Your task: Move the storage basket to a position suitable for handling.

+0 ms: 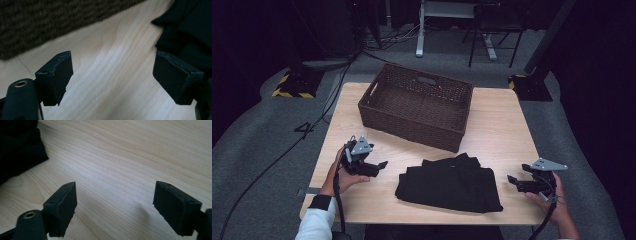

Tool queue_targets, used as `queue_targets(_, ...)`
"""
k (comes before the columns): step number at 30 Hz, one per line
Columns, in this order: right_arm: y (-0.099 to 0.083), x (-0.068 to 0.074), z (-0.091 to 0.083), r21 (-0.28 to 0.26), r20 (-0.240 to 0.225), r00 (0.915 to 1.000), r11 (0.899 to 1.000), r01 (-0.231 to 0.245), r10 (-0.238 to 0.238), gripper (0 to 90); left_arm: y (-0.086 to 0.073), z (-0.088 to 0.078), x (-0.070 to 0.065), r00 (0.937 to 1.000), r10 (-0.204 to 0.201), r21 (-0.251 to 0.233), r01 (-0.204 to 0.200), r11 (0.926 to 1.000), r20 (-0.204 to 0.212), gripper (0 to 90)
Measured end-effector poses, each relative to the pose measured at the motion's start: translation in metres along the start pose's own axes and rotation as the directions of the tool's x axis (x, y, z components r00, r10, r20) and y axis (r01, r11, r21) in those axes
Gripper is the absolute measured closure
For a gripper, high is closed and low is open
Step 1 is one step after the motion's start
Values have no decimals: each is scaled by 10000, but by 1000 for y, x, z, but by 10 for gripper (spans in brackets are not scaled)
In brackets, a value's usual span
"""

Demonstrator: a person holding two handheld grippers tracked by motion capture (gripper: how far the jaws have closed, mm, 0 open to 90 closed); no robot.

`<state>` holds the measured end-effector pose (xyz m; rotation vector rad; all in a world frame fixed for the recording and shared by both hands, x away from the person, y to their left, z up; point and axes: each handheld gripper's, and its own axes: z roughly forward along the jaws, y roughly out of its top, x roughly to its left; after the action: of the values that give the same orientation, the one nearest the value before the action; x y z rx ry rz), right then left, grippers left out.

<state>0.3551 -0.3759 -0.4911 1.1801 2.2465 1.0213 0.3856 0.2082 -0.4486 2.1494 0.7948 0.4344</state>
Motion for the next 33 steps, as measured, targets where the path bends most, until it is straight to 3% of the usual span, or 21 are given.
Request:
queue_targets(2, 1, 1, -2, -74, -2, 10000, 10000, 19, -19, 209, 9, 1, 0, 9999, -30, -209, 33, 9998, 111, 171)
queue_targets(3, 4, 4, -7, -274, -103, 9999, 9996, -10, 7, 221, 23, 3, 0, 9997, 225, -342, -220, 9992, 126, 172)
queue_targets(4, 4, 4, -7, -274, -103, 9999, 9996, -10, 7, 221, 23, 3, 0, 9997, 225, -342, -220, 9992, 126, 172)
queue_targets(8, 10, 12, -13, -459, -119, 9999, 9989, -30, 25, 247, 55, 7, -3, 9969, 787, -512, -784, 9956, 29, 172)
queue_targets(9, 12, 16, -15, -493, -121, 9999, 9988, 52, -58, 248, 69, 10, -3, 9950, 996, -543, -997, 9935, -51, 173)
queue_targets(11, 15, 21, -17, -609, -275, 9995, 9981, 127, -144, 250, 82, 14, -3, 9938, 1111, -675, -1106, 9916, 41, 173)
queue_targets(19, 21, 36, -19, -739, -458, 9971, 9956, 572, -607, 252, 116, 42, -3, 9878, 1542, -479, -1531, 9871, 212, 174)
queue_targets(24, 20, 37, -16, -639, -535, 9968, 9964, 560, -594, 252, 124, 56, -2, 9864, 1592, -295, -1581, 9870, 417, 195)
queue_targets(27, 19, 39, -12, -509, -669, 9957, 9968, 612, -646, 252, 125, 70, -2, 9835, 1741, -200, -1733, 9847, 497, 314)
queue_targets(30, 18, 40, -10, -458, -779, 9946, 9968, 650, -685, 252, 127, 77, -4, 9818, 1838, -74, -1836, 9830, 485, 323)
queue_targets(33, 18, 42, -9, -439, -917, 9935, 9970, 635, -673, 252, 131, 85, -7, 9803, 1821, -225, -1808, 9833, 763, 367)
